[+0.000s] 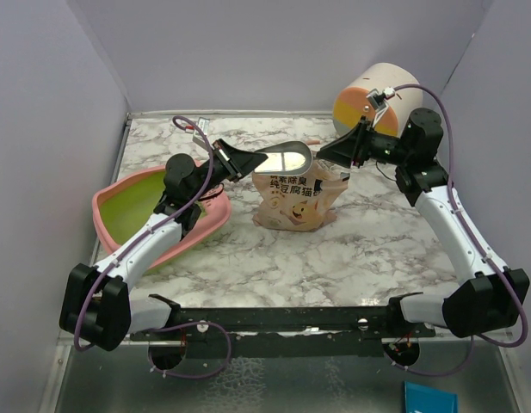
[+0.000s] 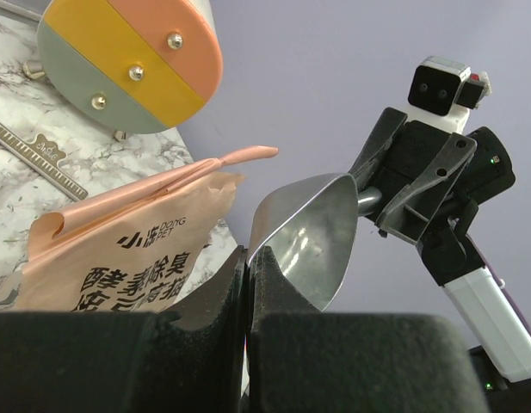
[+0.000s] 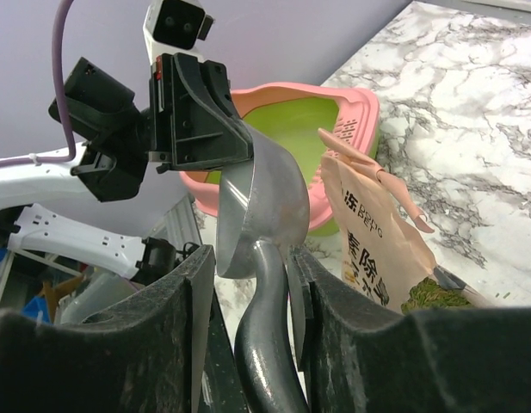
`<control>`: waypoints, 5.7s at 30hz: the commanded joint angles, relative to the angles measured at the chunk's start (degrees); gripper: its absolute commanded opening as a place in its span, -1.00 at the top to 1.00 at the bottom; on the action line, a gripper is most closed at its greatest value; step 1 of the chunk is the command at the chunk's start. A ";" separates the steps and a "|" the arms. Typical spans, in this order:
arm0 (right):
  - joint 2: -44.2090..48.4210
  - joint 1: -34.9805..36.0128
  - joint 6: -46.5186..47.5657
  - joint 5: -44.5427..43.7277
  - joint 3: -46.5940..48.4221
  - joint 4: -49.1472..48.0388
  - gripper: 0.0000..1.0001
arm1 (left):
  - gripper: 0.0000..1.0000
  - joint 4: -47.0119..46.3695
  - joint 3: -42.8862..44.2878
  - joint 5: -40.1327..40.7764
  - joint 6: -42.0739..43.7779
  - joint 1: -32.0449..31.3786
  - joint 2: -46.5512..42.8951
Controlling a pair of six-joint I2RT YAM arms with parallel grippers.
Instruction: Fill the litter box with clean litter
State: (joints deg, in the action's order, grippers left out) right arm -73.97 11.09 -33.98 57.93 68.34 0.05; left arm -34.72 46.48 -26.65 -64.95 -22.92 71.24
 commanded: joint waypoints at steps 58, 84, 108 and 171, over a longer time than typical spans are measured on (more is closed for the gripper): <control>3.98 0.29 28.60 -49.52 36.75 60.75 0.98 | -0.23 39.57 30.76 -22.58 84.53 -0.20 16.19; -0.82 0.42 30.33 -39.15 35.94 63.59 0.97 | 1.00 60.87 42.80 -39.32 99.30 -0.24 25.61; 2.38 3.23 29.93 -40.28 25.57 63.53 0.98 | 1.00 18.13 12.13 -12.92 78.69 -7.70 3.54; -17.02 14.83 24.05 -48.76 -2.33 39.76 0.98 | 1.00 8.84 0.67 2.74 82.36 -18.39 -2.62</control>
State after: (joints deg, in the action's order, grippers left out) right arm -85.14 26.15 -11.84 13.37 71.18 41.08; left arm -19.73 46.48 -22.94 17.19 -40.49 68.95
